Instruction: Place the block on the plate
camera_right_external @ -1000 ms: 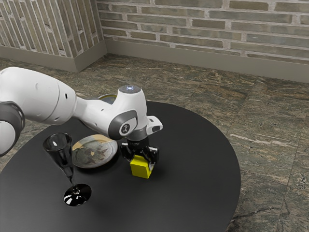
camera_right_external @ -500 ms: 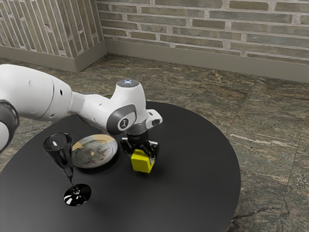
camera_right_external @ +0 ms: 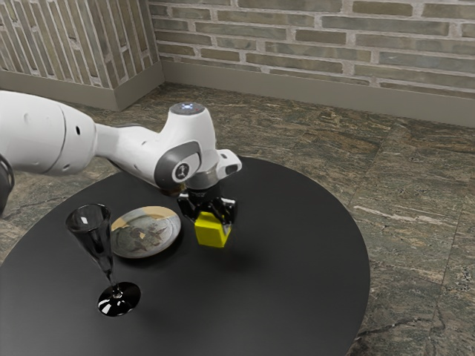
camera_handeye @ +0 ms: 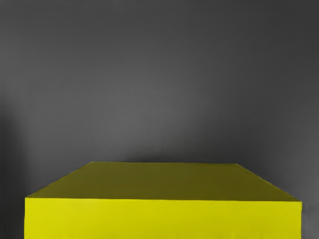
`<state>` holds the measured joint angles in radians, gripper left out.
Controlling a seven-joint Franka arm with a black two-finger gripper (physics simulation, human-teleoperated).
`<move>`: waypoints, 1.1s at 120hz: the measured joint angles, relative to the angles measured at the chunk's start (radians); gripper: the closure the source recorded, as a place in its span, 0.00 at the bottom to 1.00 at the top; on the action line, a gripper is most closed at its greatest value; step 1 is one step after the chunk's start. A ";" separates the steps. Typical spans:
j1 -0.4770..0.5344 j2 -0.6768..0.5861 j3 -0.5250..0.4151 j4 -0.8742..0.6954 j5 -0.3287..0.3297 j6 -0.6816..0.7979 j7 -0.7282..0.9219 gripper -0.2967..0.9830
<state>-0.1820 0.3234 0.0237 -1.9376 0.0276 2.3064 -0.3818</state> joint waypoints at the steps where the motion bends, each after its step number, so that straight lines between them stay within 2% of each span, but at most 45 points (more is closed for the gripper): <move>1: 0.003 0.000 0.000 0.001 0.001 -0.001 0.001 0.44; 67: 0.224 0.001 0.002 0.033 0.021 -0.052 0.079 0.44; 132: 0.342 0.005 -0.001 0.013 0.021 -0.086 0.151 0.44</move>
<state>0.1605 0.3283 0.0223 -1.9251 0.0483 2.2205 -0.2311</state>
